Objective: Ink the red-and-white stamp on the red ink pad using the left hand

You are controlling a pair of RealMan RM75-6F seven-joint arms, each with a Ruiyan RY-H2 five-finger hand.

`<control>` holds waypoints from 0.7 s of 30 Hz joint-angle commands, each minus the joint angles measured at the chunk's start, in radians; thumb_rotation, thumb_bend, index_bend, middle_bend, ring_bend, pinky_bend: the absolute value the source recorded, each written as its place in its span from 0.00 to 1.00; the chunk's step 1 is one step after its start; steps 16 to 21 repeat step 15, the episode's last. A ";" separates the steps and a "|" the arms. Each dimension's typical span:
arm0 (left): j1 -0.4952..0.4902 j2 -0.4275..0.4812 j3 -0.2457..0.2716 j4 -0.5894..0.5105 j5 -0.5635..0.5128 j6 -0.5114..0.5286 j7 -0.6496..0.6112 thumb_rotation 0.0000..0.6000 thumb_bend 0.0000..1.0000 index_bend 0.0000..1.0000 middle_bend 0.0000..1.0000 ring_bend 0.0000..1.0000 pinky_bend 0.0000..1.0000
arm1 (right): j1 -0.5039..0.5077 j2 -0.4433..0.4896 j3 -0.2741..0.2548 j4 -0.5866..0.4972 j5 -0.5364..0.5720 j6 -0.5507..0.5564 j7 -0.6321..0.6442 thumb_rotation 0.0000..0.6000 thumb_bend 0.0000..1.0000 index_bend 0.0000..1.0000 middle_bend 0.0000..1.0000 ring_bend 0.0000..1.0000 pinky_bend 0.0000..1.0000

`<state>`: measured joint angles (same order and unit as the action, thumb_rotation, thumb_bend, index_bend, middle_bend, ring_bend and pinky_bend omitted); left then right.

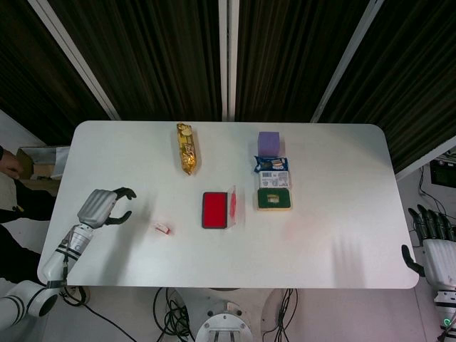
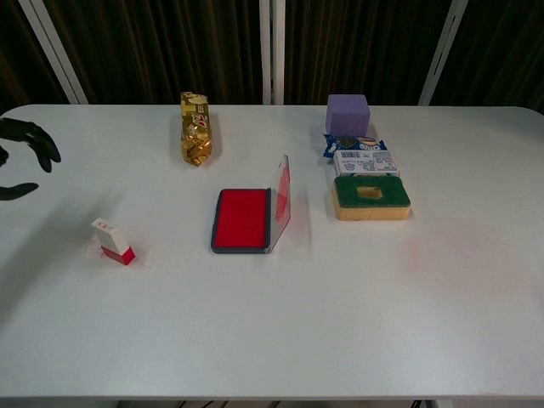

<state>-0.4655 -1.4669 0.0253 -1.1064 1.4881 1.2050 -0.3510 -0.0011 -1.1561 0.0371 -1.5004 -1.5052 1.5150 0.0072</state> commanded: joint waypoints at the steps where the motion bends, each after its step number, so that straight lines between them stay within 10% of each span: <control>1: 0.134 0.054 -0.035 -0.024 -0.073 0.168 0.186 0.55 0.29 0.23 0.14 0.15 0.27 | -0.004 0.000 -0.001 0.001 -0.003 0.007 0.006 1.00 0.35 0.00 0.00 0.00 0.00; 2: 0.165 0.066 -0.029 -0.038 -0.076 0.206 0.220 0.25 0.27 0.20 0.10 0.11 0.23 | -0.006 0.000 -0.001 0.002 -0.005 0.011 0.009 1.00 0.35 0.00 0.00 0.00 0.00; 4: 0.206 0.088 -0.010 -0.063 -0.072 0.242 0.252 0.01 0.26 0.16 0.08 0.09 0.21 | -0.010 -0.001 -0.001 0.003 -0.006 0.019 0.013 1.00 0.35 0.00 0.00 0.00 0.00; 21: 0.289 0.188 0.017 -0.161 -0.038 0.288 0.244 0.00 0.24 0.11 0.08 0.09 0.20 | -0.011 -0.015 -0.002 0.016 -0.015 0.026 0.020 1.00 0.35 0.00 0.00 0.00 0.00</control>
